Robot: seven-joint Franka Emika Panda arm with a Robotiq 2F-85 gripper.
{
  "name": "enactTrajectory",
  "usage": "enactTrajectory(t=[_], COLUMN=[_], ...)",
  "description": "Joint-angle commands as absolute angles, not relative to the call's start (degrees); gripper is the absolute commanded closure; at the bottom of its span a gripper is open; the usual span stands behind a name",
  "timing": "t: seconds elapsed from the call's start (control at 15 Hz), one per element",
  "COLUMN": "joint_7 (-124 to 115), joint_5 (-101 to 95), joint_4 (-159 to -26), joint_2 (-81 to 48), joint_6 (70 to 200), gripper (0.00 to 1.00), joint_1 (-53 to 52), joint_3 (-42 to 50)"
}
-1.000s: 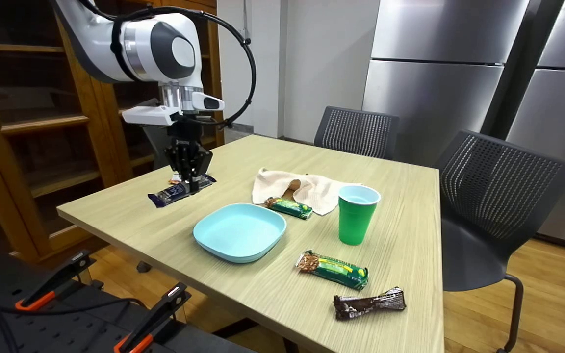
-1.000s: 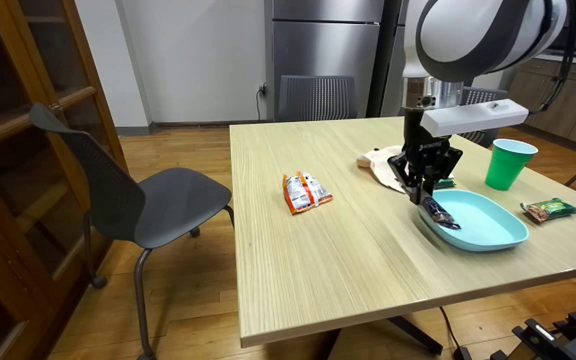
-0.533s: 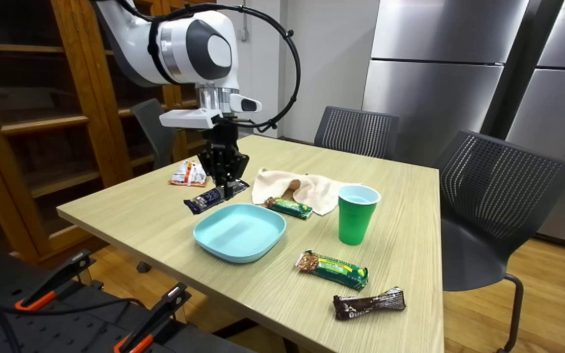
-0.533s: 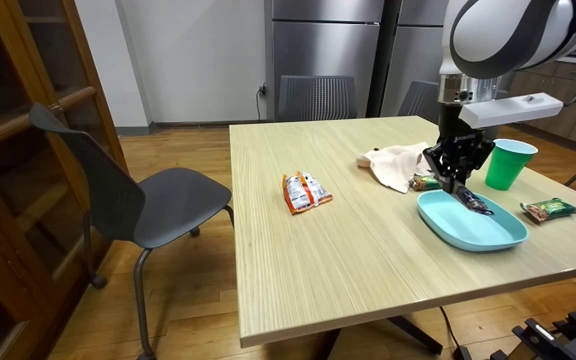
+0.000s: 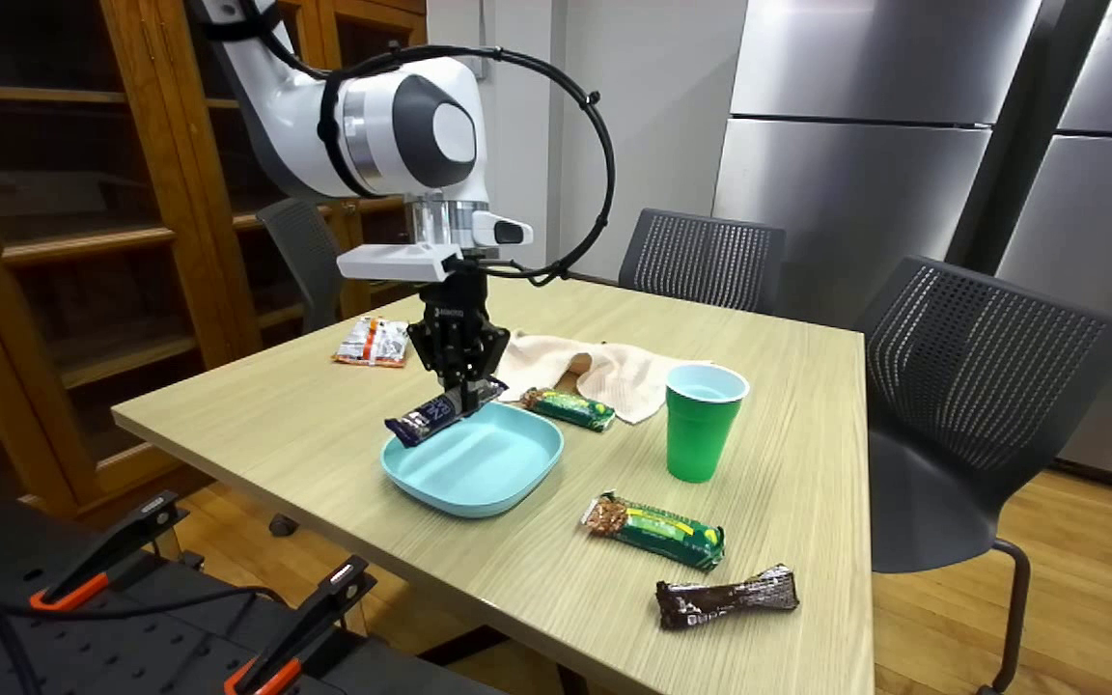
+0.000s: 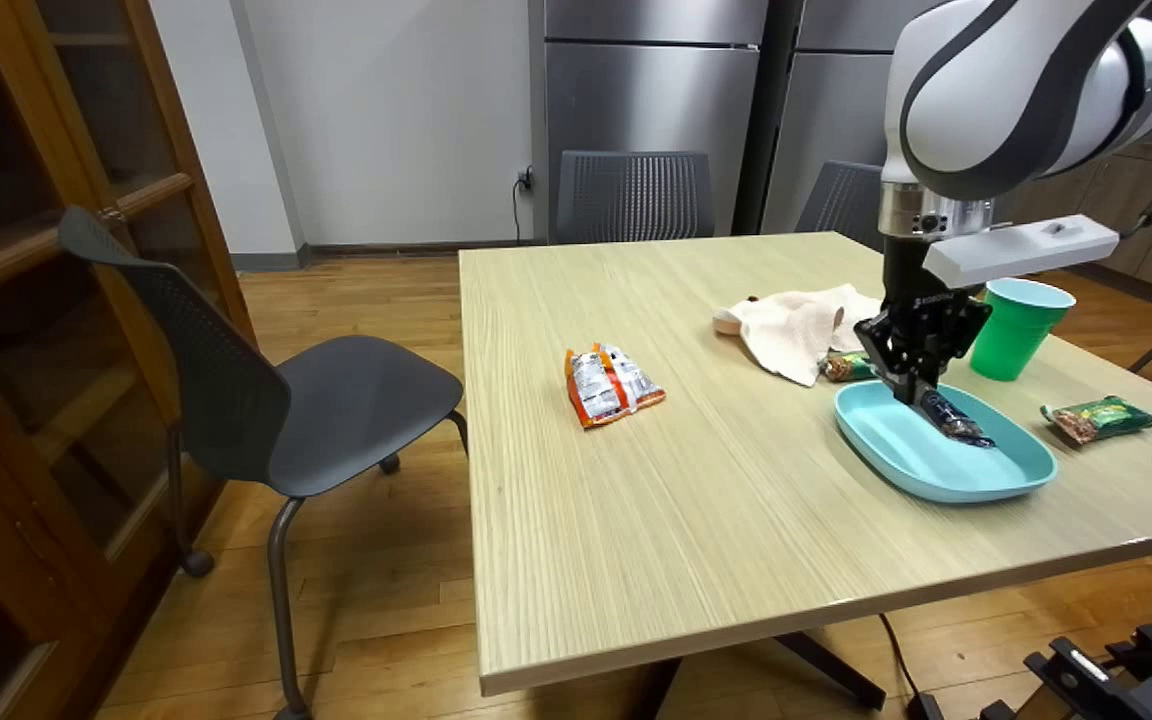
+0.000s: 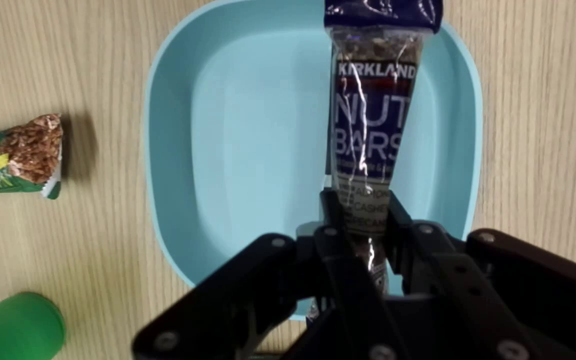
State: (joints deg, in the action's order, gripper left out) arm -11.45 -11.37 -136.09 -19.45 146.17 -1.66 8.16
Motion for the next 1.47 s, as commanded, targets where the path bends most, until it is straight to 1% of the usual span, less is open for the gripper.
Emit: enactTrajectory(t=[0.0,0.47,0.53,0.6,0.73,0.87,1.0,1.13,1.2,1.4], joint_7=[-10.0,-10.1,-9.9,-9.7,-9.5,-9.3,-9.3,-9.3,-9.5,-10.0], joint_5=[-10.8,-9.9,-9.5,-8.7,-7.8,-6.5,-5.2,-4.4,-4.4,-5.1], joint_4=[-133.1,-131.6,-131.3,-131.2,-131.5,-131.9,-132.0,-132.6,-132.7,-133.1], joint_2=[-22.9,-26.4,-26.7,-26.9,-26.1,-24.6,-23.5,-21.8,-21.2,-19.1], joint_6=[146.9,147.3,147.2,147.1,147.5,147.4,146.6,145.9,145.8,145.8], gripper=[0.94,0.94,0.74,0.51,0.47,0.31,0.18,0.02,0.0,0.0], joint_1=[-0.9,-1.9,-1.9,-1.7,-1.4,-1.0,-0.9,-1.0,-1.2,-1.3], joint_3=[7.4,6.0,5.5,5.0,4.4,4.1,4.2,4.4,4.5,5.2])
